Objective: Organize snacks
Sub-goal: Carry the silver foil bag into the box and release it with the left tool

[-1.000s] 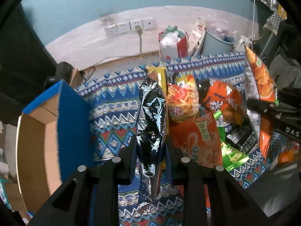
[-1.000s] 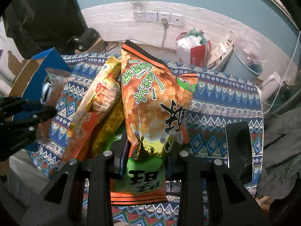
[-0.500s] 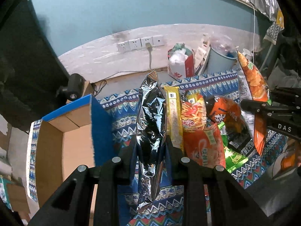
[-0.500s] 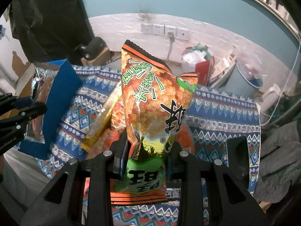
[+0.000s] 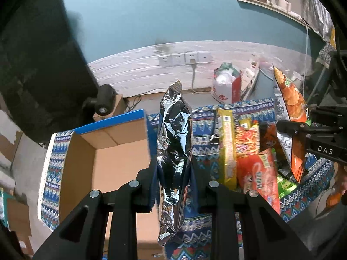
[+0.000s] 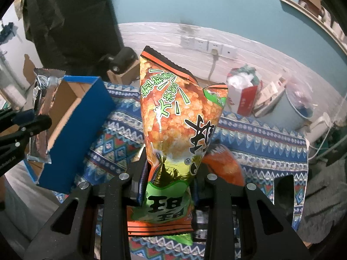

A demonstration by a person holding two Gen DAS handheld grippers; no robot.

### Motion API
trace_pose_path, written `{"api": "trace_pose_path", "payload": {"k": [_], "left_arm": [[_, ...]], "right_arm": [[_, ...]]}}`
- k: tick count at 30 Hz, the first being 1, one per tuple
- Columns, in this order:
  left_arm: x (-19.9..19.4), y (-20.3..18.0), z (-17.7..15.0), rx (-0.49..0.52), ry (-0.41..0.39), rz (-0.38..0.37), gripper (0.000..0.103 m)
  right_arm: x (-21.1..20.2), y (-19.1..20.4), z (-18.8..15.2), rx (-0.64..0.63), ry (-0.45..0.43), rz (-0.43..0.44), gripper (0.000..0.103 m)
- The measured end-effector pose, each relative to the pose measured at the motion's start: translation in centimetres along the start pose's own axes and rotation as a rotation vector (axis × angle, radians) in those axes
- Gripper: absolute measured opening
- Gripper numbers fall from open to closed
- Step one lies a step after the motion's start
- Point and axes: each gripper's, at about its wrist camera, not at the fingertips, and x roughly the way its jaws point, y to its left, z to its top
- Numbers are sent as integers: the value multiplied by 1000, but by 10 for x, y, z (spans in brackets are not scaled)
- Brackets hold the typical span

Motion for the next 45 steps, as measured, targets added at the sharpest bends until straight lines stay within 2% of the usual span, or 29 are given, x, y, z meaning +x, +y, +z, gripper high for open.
{"api": "trace_pose_path", "payload": {"k": [13, 18, 28, 40, 43, 44, 45], "left_arm": [[-4, 67, -22, -120, -6, 86, 26], [-4, 87, -31, -152, -6, 98, 26], [18, 136, -60, -258, 56, 136, 26], [35, 181, -78, -375, 104, 147, 26], [37, 184, -80, -378, 110, 152, 27], [38, 185, -80, -379, 117, 151, 30], [38, 186, -81, -379, 119, 148, 37]], "right_arm": [[17, 60, 25, -87, 4, 69, 31], [25, 87, 37, -118, 8, 99, 31], [47, 154, 55, -183, 37, 181, 31], [80, 206, 60, -226, 99, 236, 31], [83, 215, 60, -238, 103, 236, 31], [85, 219, 60, -243, 105, 237, 31], [86, 221, 60, -246, 107, 240, 31]]}}
